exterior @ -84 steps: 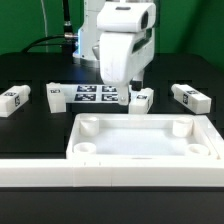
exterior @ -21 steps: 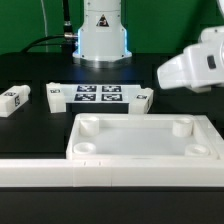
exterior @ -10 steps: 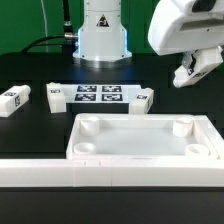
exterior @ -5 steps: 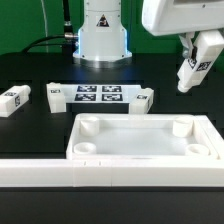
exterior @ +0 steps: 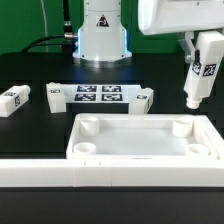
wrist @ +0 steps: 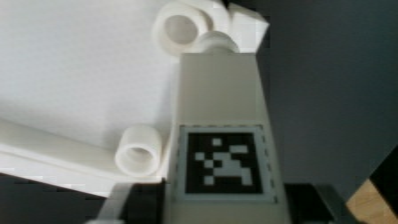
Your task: Assemble desk
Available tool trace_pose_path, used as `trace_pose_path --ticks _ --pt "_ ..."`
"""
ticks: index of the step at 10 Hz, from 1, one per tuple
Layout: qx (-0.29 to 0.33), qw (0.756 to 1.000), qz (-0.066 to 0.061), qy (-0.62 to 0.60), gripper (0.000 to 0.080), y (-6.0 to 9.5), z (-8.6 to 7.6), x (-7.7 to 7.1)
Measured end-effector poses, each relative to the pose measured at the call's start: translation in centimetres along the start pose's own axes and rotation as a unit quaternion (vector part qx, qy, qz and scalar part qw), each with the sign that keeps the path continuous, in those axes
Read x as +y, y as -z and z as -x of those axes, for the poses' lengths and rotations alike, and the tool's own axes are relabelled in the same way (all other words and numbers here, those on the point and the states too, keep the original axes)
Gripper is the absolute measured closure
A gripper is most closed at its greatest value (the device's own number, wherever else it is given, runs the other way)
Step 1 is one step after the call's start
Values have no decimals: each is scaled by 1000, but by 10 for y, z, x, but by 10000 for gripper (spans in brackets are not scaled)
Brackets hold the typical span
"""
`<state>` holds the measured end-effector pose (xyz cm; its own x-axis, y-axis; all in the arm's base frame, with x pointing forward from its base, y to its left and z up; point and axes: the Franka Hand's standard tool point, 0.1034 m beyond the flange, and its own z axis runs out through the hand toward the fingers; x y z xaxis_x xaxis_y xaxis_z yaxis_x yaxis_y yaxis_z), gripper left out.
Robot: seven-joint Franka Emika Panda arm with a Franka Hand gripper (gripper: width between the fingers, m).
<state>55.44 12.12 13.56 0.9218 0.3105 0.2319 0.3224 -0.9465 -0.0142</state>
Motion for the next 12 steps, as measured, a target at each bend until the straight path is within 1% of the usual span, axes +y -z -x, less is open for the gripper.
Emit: trace_pose_path --ticks 2,3,4,7,8,9,10,11,12 --pt "11 1000 2 12 509 7 -22 15" --pt "16 1000 3 14 509 9 -28 20" --pt "14 1000 3 14 509 7 -26 18" --pt "25 1000 5 14 509 6 -27 19" --pt "59 998 12 22 509 5 -35 24" --pt "98 994 22 32 509 -1 -41 32" --pt "96 995 21 30 509 -9 -45 36" --pt "97 995 17 18 509 -8 -55 28" --pt "98 995 17 27 509 -9 -55 26"
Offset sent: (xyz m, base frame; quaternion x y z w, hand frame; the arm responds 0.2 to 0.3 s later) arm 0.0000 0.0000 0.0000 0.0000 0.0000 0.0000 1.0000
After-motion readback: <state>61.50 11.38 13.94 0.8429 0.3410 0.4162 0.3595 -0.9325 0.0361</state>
